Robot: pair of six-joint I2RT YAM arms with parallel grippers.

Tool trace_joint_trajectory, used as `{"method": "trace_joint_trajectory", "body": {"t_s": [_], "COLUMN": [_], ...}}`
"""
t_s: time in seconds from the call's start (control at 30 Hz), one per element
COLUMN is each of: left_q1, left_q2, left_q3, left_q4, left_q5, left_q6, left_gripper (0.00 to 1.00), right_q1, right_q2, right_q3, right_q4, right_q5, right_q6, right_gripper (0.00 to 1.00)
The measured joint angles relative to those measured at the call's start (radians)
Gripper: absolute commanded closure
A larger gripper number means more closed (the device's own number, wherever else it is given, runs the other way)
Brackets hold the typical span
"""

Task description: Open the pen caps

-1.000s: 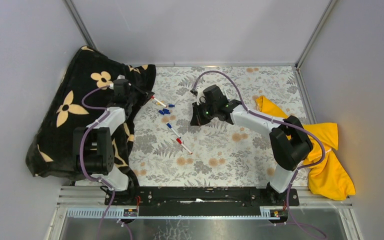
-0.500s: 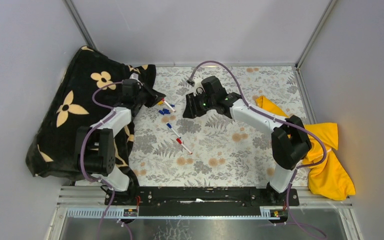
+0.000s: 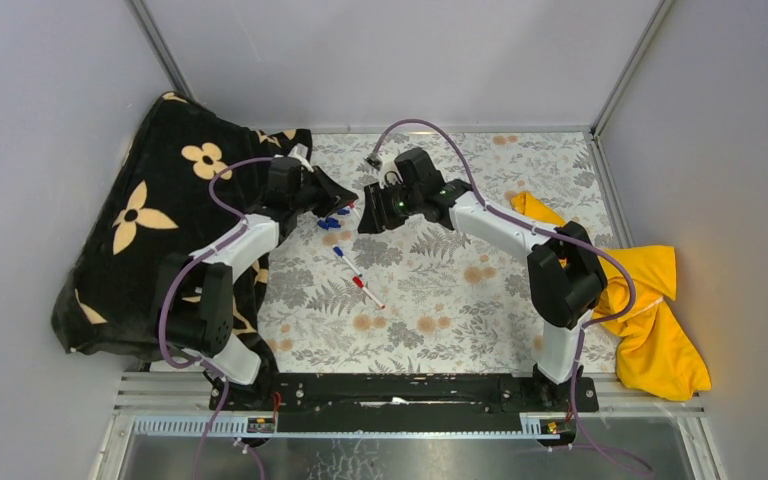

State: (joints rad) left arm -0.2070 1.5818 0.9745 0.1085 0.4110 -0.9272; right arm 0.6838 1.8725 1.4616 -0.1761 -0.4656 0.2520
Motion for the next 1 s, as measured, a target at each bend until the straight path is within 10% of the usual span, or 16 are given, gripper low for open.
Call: {"method": "trace_joint_trajectory", "body": {"t_s": [1.0], "left_q1": [-0.035], "left_q2": [-0.053], "left_q3": [0.026], "left_q4": [-0.126], "left_q5": [-0.014], "left_q6": [0.101], "left_gripper": [1.0], "right_q1": [0.002], "right_q2": [0.004], "right_q3": [0.041], "right_q4": [-0.018], "right_q5": [0.009], "right_q6": [-0.01], "right_gripper": [0.55]}}
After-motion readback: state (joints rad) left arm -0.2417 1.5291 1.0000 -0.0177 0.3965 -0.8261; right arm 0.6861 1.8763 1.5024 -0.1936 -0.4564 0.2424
